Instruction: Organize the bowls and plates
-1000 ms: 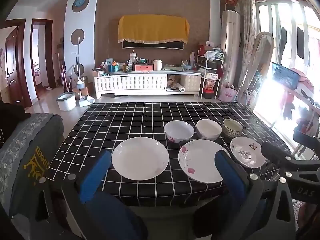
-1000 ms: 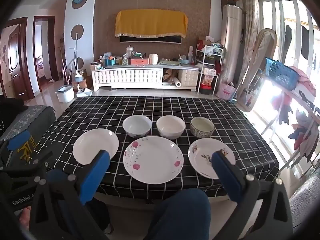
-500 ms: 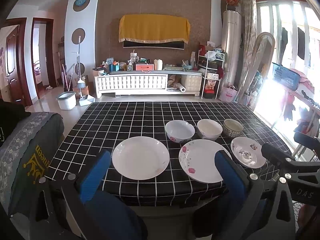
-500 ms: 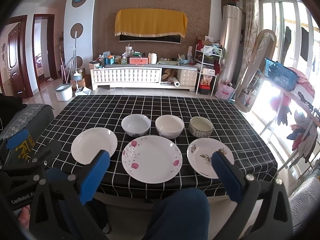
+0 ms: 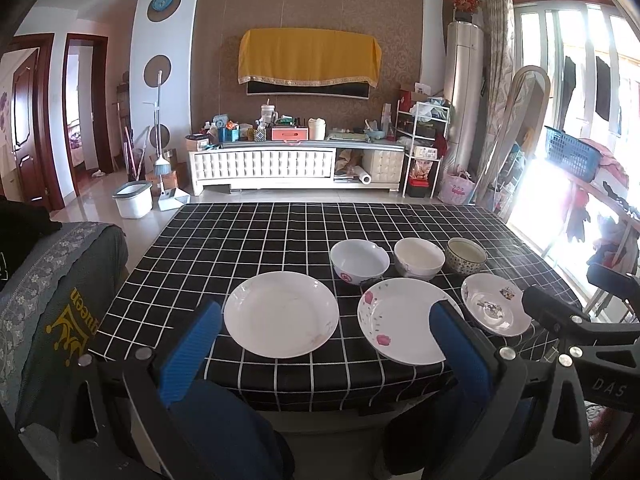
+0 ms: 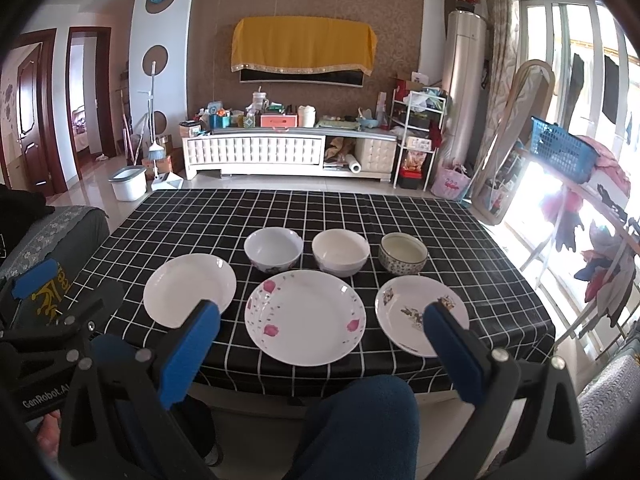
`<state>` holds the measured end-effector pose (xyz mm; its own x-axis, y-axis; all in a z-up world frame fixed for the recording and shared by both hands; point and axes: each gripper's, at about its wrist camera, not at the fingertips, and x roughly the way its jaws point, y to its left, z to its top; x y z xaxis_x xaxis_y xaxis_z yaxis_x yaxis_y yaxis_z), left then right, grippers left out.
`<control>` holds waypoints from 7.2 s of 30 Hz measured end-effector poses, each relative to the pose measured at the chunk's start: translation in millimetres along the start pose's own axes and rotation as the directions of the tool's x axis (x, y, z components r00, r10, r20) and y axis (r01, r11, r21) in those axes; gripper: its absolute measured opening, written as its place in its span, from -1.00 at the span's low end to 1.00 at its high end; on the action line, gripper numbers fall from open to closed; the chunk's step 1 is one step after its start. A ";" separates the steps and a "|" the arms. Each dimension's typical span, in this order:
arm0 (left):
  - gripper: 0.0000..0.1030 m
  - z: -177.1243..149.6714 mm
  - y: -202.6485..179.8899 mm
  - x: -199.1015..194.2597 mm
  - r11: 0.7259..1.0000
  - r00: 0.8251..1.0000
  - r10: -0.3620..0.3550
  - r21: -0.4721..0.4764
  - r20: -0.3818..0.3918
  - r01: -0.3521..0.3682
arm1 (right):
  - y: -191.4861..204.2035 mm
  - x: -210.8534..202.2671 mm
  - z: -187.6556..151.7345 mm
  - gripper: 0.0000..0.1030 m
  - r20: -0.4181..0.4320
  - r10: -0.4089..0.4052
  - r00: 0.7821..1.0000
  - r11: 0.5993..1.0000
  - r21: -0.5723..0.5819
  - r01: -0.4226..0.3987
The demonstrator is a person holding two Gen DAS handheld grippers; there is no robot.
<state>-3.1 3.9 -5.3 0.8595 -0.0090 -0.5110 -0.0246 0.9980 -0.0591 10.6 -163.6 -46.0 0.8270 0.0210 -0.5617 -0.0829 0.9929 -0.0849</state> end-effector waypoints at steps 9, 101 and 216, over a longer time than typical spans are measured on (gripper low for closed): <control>1.00 -0.9 -1.4 -0.4 1.000 1.000 0.002 0.000 0.001 -0.002 | 1.0 -1.8 -0.9 0.99 0.005 -0.014 1.000 1.000 -0.007 0.014; 0.81 -7.5 181.3 286.4 0.971 0.784 0.044 -0.159 -0.619 -0.180 | 144.5 316.6 24.4 0.53 -0.564 0.213 0.798 0.935 -0.121 -0.335; -0.76 -60.5 -72.4 323.5 0.984 0.673 -0.162 -0.063 -0.722 0.168 | -86.0 287.7 -37.2 -0.58 -0.548 0.231 0.804 0.972 0.174 -0.161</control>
<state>245.8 -75.1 -218.3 0.2133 -0.2131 -0.9534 0.0881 0.9761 -0.1985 235.0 -247.3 -230.9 0.3414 0.1825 -0.9220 -0.1172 0.9816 0.1509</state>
